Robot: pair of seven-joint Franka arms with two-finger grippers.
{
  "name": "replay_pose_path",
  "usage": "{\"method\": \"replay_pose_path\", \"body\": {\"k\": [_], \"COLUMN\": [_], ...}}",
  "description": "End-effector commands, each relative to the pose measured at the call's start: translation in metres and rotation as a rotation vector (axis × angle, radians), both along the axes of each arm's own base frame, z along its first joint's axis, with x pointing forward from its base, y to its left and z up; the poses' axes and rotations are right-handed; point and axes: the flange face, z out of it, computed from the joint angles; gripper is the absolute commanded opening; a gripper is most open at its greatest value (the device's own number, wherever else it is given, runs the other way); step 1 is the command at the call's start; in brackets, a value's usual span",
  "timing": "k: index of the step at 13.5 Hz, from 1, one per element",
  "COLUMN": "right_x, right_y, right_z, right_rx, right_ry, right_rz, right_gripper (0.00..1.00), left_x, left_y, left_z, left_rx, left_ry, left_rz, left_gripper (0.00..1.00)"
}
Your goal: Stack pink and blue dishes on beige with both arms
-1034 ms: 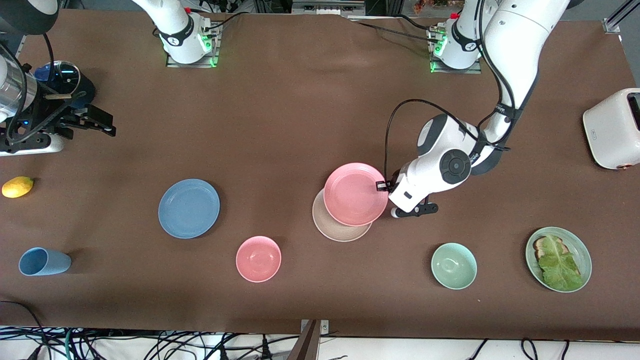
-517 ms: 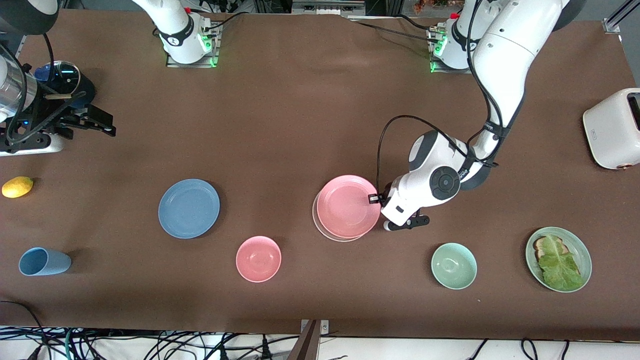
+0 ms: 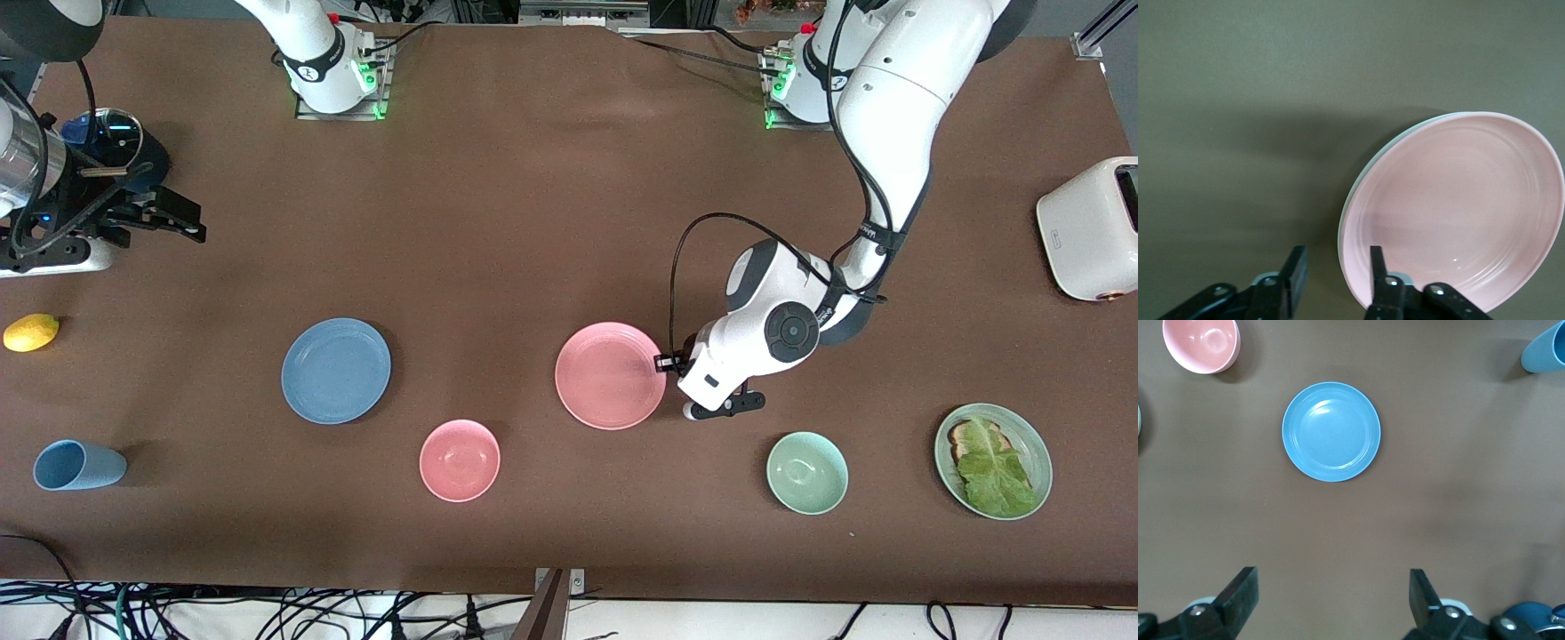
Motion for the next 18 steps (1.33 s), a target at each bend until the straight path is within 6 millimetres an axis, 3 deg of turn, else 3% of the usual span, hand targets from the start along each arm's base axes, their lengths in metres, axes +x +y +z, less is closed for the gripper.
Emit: {"method": "replay_pose_path", "body": {"k": [1,4,7,16,18], "right_x": [0.001,0.001,0.001,0.001,0.001], "right_y": [0.0,0.0,0.001,-0.002,-0.003], "right_z": [0.004,0.004,0.005,0.005,0.004], "right_rx": [0.016,0.016,0.016,0.015,0.015], "right_ry": [-0.002,0.0,-0.002,0.0,0.001], "right_rz": [-0.01,-0.01,-0.009,-0.013,-0.015], "right_gripper": [1.0,1.0,1.0,1.0,1.0], "left_x": [0.01,0.018,0.024,0.031,0.025], "left_y": [0.01,0.04,0.083,0.264,0.286], "left_z": [0.017,0.029,0.029,0.059,0.072], "left_rx": [0.027,0.043,0.106,0.109,0.106], "left_ry": [-0.021,0.001,0.032,0.117,0.137], "left_rz": [0.016,0.042,0.047,-0.105,-0.126], "left_gripper": [1.0,1.0,1.0,1.0,1.0]}}
